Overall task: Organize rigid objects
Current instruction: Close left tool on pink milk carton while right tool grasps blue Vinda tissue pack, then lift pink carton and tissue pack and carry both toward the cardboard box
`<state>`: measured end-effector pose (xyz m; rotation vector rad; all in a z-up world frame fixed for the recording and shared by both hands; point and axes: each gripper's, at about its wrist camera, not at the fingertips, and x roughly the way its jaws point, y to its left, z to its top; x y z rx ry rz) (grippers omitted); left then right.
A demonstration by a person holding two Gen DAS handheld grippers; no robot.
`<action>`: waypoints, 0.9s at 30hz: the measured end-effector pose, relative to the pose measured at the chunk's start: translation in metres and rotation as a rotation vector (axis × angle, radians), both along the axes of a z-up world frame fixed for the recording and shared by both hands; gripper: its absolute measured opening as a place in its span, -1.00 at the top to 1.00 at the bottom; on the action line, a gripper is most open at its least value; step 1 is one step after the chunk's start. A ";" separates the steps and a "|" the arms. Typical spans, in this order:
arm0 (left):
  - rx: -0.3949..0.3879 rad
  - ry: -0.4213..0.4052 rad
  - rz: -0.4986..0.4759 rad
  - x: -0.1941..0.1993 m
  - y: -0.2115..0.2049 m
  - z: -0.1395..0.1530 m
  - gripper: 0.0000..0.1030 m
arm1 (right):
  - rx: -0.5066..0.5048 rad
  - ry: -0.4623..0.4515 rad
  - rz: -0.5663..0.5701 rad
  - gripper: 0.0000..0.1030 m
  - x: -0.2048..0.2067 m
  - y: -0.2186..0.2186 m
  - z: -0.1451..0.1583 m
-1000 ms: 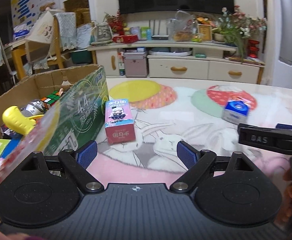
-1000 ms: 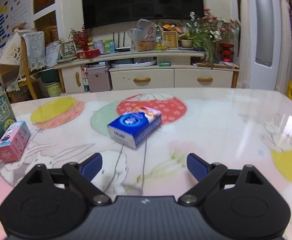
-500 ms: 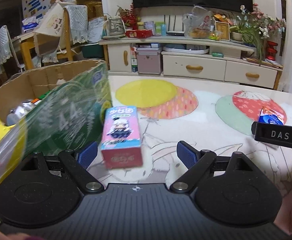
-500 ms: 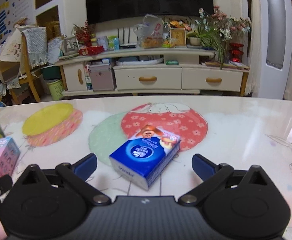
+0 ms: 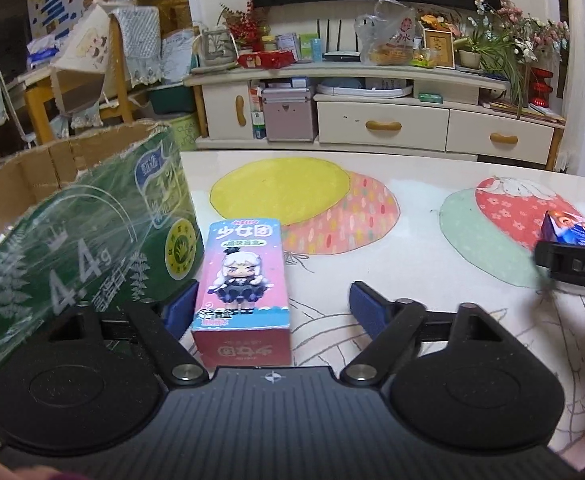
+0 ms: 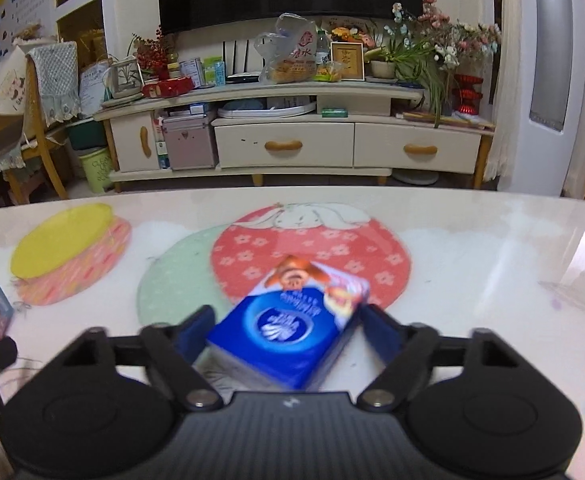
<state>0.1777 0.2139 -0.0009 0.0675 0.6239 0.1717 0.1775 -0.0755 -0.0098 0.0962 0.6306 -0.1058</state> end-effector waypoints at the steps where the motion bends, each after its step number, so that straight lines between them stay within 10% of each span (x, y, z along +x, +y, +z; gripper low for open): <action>1: -0.019 0.011 0.011 0.003 0.003 -0.001 -0.59 | -0.009 -0.001 0.001 -0.18 -0.001 -0.002 0.000; 6: -0.085 0.019 0.008 0.003 0.013 -0.003 -0.10 | -0.018 -0.002 0.025 -0.01 -0.004 -0.006 0.000; 27: -0.043 0.040 -0.111 -0.057 -0.016 -0.008 -0.07 | -0.033 -0.022 0.084 0.00 -0.073 0.009 0.002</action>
